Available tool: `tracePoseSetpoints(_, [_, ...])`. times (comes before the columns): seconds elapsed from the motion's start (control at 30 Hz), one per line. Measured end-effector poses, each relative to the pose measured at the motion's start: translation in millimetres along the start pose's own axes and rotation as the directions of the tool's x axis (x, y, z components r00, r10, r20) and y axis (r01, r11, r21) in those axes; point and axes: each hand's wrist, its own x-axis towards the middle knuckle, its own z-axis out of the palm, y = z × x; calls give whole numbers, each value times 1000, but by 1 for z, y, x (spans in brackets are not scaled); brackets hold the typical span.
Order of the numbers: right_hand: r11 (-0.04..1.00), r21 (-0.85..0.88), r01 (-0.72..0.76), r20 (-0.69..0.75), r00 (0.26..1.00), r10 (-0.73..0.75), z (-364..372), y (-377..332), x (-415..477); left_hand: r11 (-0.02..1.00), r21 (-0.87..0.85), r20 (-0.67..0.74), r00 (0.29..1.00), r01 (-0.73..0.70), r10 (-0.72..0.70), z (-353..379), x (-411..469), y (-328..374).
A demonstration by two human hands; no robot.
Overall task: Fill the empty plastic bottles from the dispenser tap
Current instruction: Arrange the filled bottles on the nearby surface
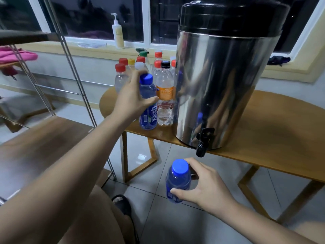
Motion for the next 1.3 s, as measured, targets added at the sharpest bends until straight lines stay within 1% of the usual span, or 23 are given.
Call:
tracePoseSetpoints(0.13, [1000, -8, 22, -31, 999, -22, 0, -17, 8, 998, -37, 31, 999, -43, 44, 1, -14, -3])
tracePoseSetpoints(0.27, [999, -4, 51, -32, 998, -51, 8, -43, 23, 994, -98, 13, 999, -51, 53, -12, -29, -7])
tracePoseSetpoints(0.47, [993, 47, 111, -45, 993, -109, 36, -85, 62, 970, -243, -35, 999, 24, -33, -61, -53, -27])
tracePoseSetpoints(0.53, [990, 70, 123, -50, 992, -120, 49, -99, 82, 972, -224, -54, 995, 72, -86, -82, -57, -40])
tracePoseSetpoints(0.6, [987, 100, 128, -47, 991, -124, 66, -112, 103, 979, -160, -77, 987, 125, -139, -100, -60, -57])
tracePoseSetpoints(0.77, [977, 156, 148, -22, 989, -146, 116, -144, 159, 957, -90, -139, 948, 275, -285, -132, -65, -120])
tracePoseSetpoints(0.87, [969, 182, 166, 12, 985, -171, 147, -161, 197, 930, -81, -195, 909, 359, -368, -146, -61, -163])
tracePoseSetpoints(0.93, [964, 188, 186, 2, 982, -190, 169, -169, 225, 907, -54, -221, 881, 417, -419, -155, -57, -190])
tracePoseSetpoints(1.0, [968, 147, 202, -4, 979, -203, 192, -178, 251, 893, -10, -243, 865, 449, -438, -163, -54, -216])
tracePoseSetpoints(1.07, [972, 127, 197, 5, 980, -199, 217, -185, 280, 880, -8, -295, 840, 474, -455, -171, -54, -240])
tracePoseSetpoints(1.17, [969, 142, 204, 1, 979, -206, 257, -195, 321, 846, -60, -367, 777, 529, -512, -183, -56, -271])
tracePoseSetpoints(1.3, [974, 141, 178, 62, 980, -188, 310, -213, 371, 803, -113, -476, 677, 586, -561, -194, -58, -303])
